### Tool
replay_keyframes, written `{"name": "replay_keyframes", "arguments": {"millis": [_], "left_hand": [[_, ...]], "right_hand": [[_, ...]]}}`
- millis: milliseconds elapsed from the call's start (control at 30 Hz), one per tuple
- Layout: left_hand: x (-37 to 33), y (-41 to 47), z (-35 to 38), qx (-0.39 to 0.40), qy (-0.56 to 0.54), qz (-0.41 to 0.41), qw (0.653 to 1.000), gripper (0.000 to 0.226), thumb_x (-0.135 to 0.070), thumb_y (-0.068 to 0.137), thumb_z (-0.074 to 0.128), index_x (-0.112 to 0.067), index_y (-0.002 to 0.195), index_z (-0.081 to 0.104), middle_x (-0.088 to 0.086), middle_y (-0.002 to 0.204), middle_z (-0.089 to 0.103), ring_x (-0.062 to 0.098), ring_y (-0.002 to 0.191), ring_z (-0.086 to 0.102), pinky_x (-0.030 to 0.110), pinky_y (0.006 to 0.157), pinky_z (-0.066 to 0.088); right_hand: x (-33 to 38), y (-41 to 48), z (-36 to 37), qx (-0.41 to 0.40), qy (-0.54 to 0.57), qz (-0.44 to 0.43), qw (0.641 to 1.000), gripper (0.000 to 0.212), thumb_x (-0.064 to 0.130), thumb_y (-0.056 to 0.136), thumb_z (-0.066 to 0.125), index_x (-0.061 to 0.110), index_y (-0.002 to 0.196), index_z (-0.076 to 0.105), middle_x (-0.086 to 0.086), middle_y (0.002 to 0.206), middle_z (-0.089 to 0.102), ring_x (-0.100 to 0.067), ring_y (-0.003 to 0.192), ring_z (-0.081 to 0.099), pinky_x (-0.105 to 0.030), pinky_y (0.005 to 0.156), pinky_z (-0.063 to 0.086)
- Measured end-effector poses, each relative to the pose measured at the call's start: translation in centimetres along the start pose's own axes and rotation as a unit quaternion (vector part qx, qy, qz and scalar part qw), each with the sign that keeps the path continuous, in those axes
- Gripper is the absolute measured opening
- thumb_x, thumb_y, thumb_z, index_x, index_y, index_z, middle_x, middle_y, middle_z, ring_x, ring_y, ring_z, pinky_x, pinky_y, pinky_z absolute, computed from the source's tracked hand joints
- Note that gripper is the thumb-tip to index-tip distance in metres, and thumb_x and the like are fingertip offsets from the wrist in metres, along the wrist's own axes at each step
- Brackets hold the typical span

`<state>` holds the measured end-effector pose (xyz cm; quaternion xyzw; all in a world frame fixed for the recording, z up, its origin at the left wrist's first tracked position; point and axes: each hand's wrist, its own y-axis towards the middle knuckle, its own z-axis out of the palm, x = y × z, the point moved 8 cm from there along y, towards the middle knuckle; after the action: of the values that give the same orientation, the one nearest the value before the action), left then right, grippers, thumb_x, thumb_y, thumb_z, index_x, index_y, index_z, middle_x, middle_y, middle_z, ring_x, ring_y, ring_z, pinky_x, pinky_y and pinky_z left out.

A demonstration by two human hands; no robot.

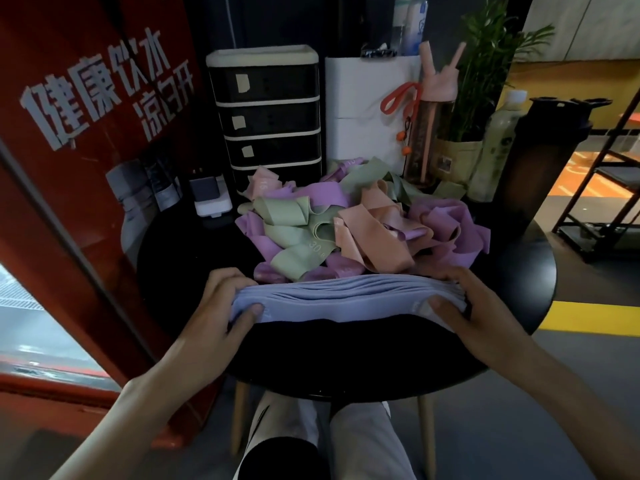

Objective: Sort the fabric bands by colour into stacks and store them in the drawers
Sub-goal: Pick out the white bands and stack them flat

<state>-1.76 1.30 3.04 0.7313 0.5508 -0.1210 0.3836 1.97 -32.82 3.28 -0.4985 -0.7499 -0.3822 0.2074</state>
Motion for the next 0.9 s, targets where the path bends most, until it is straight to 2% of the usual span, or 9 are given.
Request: {"name": "replay_keyframes", "arguments": {"millis": [67, 133, 200, 300, 433, 600, 700, 800, 900], "left_hand": [[0.1, 0.0, -0.1, -0.006, -0.006, -0.001, 1.000, 0.036, -0.048, 0.089, 0.047, -0.019, 0.109, 0.056, -0.011, 0.114, 0.046, 0.001, 0.108, 0.050, 0.007, 0.090, 0.034], [0.0, 0.0, -0.3, -0.016, -0.016, -0.006, 1.000, 0.037, -0.046, 0.089, 0.049, -0.016, 0.108, 0.056, -0.007, 0.111, 0.050, 0.001, 0.105, 0.052, 0.007, 0.089, 0.035], [-0.1, -0.1, -0.5, -0.029, -0.026, -0.009, 0.999, 0.031, -0.042, 0.089, 0.053, -0.017, 0.108, 0.056, -0.009, 0.109, 0.053, 0.000, 0.102, 0.053, 0.006, 0.087, 0.036], [0.0, -0.1, -0.7, -0.037, -0.028, -0.021, 0.999, 0.017, -0.026, 0.091, 0.066, -0.020, 0.106, 0.059, -0.010, 0.109, 0.053, -0.001, 0.101, 0.054, 0.005, 0.085, 0.036], [0.2, 0.0, -1.2, -0.027, -0.052, -0.041, 0.997, 0.022, -0.016, 0.089, 0.072, -0.029, 0.103, 0.060, -0.014, 0.110, 0.054, -0.001, 0.106, 0.054, 0.005, 0.088, 0.037], [0.8, 0.1, -1.5, -0.014, -0.120, -0.099, 0.988, 0.025, -0.008, 0.086, 0.074, -0.026, 0.102, 0.067, -0.016, 0.102, 0.070, 0.005, 0.095, 0.066, 0.011, 0.080, 0.049], [1.5, 0.5, -2.1, -0.034, -0.194, -0.157, 0.968, 0.030, -0.011, 0.079, 0.081, -0.022, 0.104, 0.068, -0.011, 0.099, 0.074, 0.013, 0.092, 0.070, 0.019, 0.076, 0.056], [1.6, 0.6, -2.3, -0.048, -0.253, -0.223, 0.940, 0.051, -0.016, 0.071, 0.088, -0.029, 0.113, 0.063, 0.001, 0.096, 0.076, 0.023, 0.084, 0.074, 0.040, 0.073, 0.062], [2.0, 0.3, -2.9, -0.075, -0.287, -0.279, 0.913, 0.052, -0.009, 0.077, 0.082, -0.032, 0.116, 0.058, 0.009, 0.093, 0.075, 0.028, 0.080, 0.074, 0.043, 0.071, 0.061]], "right_hand": [[-0.1, -0.2, -0.2, -0.013, -0.015, 0.012, 1.000, 0.024, 0.019, 0.090, 0.064, 0.025, 0.110, 0.051, 0.020, 0.099, 0.057, 0.017, 0.092, 0.054, 0.000, 0.073, 0.039], [0.1, -0.4, -0.5, -0.039, -0.021, 0.018, 0.999, 0.023, 0.016, 0.089, 0.065, 0.025, 0.106, 0.052, 0.018, 0.095, 0.056, 0.014, 0.088, 0.055, 0.000, 0.073, 0.039], [0.2, -0.5, -0.8, -0.059, -0.016, 0.021, 0.998, 0.023, 0.013, 0.088, 0.066, 0.024, 0.103, 0.053, 0.017, 0.094, 0.057, 0.014, 0.088, 0.055, 0.001, 0.071, 0.038], [-0.1, -0.4, -0.8, -0.039, -0.019, 0.036, 0.998, 0.022, 0.016, 0.088, 0.067, 0.025, 0.104, 0.055, 0.017, 0.097, 0.059, 0.008, 0.091, 0.057, -0.001, 0.073, 0.040], [-0.9, -0.1, -0.3, -0.010, -0.026, 0.059, 0.998, 0.024, 0.015, 0.089, 0.065, 0.026, 0.106, 0.053, 0.013, 0.098, 0.060, 0.005, 0.091, 0.056, -0.002, 0.074, 0.039], [-0.6, -0.3, -1.0, -0.043, -0.014, 0.066, 0.997, 0.026, 0.012, 0.087, 0.068, 0.025, 0.106, 0.056, 0.017, 0.100, 0.059, 0.016, 0.092, 0.053, 0.000, 0.072, 0.039], [-0.2, 0.2, -1.3, -0.048, 0.004, 0.067, 0.997, 0.023, 0.012, 0.089, 0.065, 0.023, 0.108, 0.057, 0.009, 0.101, 0.061, 0.016, 0.088, 0.054, -0.001, 0.069, 0.041], [0.4, 0.5, -1.4, -0.028, 0.082, 0.092, 0.992, 0.020, 0.015, 0.093, 0.058, 0.030, 0.107, 0.056, 0.003, 0.100, 0.064, 0.006, 0.085, 0.061, -0.010, 0.065, 0.047], [0.5, 0.3, -1.5, -0.003, 0.188, 0.170, 0.967, 0.021, 0.020, 0.093, 0.060, 0.029, 0.112, 0.059, -0.002, 0.102, 0.067, -0.012, 0.091, 0.066, -0.025, 0.068, 0.049]]}}
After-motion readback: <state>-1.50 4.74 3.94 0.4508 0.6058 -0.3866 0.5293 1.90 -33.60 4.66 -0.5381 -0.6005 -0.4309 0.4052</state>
